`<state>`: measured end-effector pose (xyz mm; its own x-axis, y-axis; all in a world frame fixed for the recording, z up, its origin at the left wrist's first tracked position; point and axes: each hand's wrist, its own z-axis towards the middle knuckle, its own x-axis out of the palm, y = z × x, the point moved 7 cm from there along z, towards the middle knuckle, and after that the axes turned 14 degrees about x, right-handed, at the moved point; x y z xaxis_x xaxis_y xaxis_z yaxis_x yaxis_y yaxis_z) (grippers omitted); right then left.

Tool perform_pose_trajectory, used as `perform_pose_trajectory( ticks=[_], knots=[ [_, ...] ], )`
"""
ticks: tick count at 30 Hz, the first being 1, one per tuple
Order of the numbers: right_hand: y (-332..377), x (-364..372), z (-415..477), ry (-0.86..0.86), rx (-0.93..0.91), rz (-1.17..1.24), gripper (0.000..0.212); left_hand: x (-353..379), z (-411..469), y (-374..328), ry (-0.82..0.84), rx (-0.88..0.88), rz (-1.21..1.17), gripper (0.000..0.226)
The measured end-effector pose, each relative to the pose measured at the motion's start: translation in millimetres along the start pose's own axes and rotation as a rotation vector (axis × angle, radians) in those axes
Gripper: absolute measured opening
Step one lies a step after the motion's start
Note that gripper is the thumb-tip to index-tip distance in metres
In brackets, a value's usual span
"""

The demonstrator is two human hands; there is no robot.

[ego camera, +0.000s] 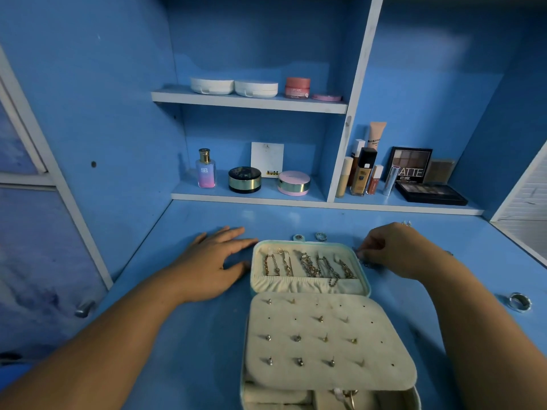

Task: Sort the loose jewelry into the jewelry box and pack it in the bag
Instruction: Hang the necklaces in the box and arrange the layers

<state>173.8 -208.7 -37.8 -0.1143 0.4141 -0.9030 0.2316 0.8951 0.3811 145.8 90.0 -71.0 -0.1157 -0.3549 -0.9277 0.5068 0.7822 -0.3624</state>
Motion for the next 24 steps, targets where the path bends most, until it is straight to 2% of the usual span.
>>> perform_pose_trajectory(
  ticks=[6,10,16,21,24],
  knots=[
    [5,-2,-5,-0.058,-0.023,-0.099,0.012,0,1,2,-0.002,0.0,-0.007,0.071],
    [10,3,-16,0.055,-0.078,-0.151,0.021,0,0,1,0.017,-0.005,-0.007,0.069],
    [12,3,-11,-0.006,-0.085,-0.153,0.003,1,-1,1,0.086,-0.009,0.044,0.057],
    [13,5,-10,-0.061,-0.062,-0.25,0.023,1,-5,2,0.14,-0.028,0.006,0.053],
    [13,-8,-8,-0.161,-0.051,-0.052,0.018,-1,-5,1,0.142,-0.025,-0.002,0.053]
  ],
)
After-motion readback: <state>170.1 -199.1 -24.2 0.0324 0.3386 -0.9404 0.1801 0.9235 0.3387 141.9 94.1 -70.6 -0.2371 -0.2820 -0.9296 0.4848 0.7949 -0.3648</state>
